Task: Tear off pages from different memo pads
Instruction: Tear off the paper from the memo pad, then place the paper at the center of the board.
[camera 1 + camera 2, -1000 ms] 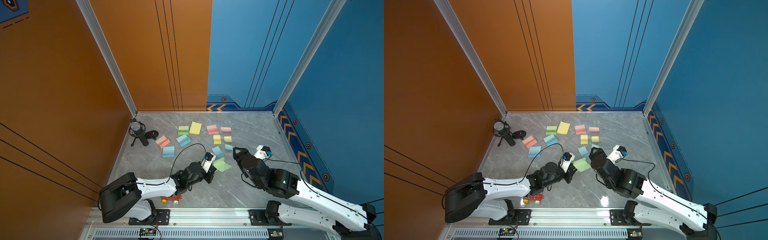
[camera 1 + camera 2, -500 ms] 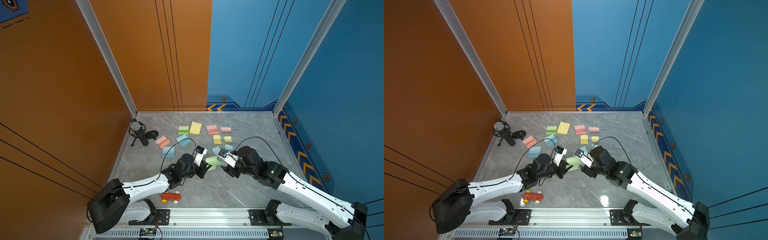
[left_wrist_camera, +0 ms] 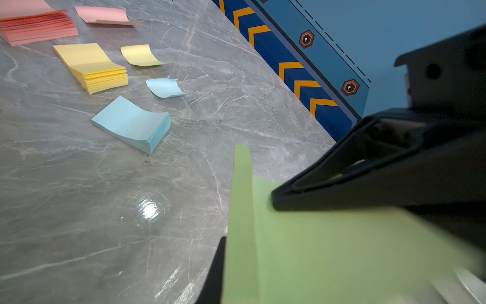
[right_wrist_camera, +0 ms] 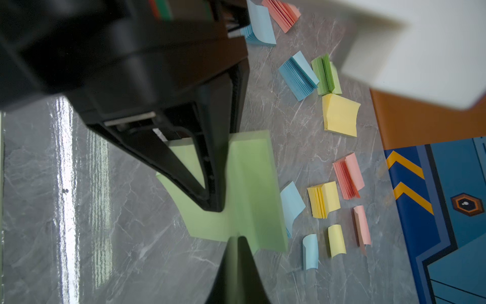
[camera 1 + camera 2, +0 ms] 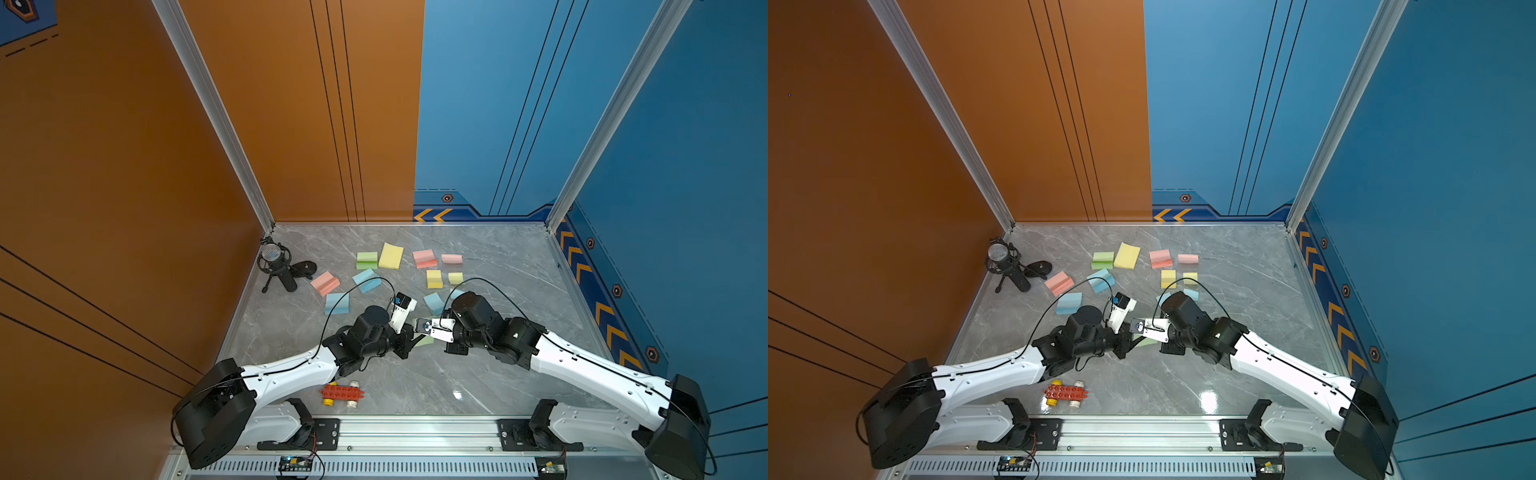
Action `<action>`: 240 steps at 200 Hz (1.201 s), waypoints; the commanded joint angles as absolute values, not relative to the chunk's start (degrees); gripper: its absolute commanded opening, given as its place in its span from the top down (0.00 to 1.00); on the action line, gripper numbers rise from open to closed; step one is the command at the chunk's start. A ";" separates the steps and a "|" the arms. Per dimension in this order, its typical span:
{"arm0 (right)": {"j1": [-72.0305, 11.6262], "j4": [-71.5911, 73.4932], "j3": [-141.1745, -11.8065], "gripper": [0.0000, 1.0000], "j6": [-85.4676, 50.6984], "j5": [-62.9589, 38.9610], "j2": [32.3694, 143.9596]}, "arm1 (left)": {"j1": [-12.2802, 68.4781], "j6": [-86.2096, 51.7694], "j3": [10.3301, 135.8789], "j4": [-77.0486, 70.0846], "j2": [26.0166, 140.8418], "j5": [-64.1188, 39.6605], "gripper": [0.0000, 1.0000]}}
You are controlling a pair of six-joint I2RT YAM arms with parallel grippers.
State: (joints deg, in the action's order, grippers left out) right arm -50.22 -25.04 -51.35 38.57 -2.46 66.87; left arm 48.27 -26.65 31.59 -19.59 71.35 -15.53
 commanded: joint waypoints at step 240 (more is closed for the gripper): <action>-23.92 -54.02 -75.28 1.00 69.90 2.67 103.29 | 43.30 -37.52 36.33 -5.76 77.25 -16.79 1.00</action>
State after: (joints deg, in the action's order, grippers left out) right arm -24.34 -52.56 -72.77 70.70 1.37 99.90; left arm 42.30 -37.01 33.67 -6.15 75.55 -15.92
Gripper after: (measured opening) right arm 0.043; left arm 0.117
